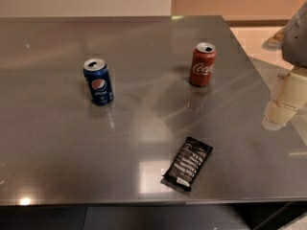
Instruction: Knock coke can over
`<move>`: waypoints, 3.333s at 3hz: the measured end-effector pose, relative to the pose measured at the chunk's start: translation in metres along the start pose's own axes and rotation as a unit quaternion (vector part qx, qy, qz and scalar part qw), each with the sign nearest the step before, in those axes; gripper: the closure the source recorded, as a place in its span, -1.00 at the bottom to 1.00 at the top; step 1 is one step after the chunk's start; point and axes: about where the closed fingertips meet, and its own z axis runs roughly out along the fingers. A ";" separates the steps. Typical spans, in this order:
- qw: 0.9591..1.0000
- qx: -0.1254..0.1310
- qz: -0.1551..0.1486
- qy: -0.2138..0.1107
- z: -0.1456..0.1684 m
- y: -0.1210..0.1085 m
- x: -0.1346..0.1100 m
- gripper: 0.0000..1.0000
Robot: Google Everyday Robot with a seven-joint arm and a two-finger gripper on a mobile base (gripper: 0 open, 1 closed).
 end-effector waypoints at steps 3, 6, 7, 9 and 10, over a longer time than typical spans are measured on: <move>0.998 0.015 0.031 -0.056 0.026 -0.063 -0.005 -1.00; 0.988 0.019 0.065 -0.135 0.090 -0.163 -0.025 -1.00; 0.987 0.005 0.071 -0.146 0.124 -0.177 -0.043 -1.00; 0.982 -0.009 0.090 -0.165 0.157 -0.193 -0.061 -1.00; 0.978 -0.022 0.088 -0.188 0.158 -0.189 -0.074 -1.00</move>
Offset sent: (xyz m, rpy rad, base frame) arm 0.0673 -0.0077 -0.0116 0.1350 -0.0335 -0.0421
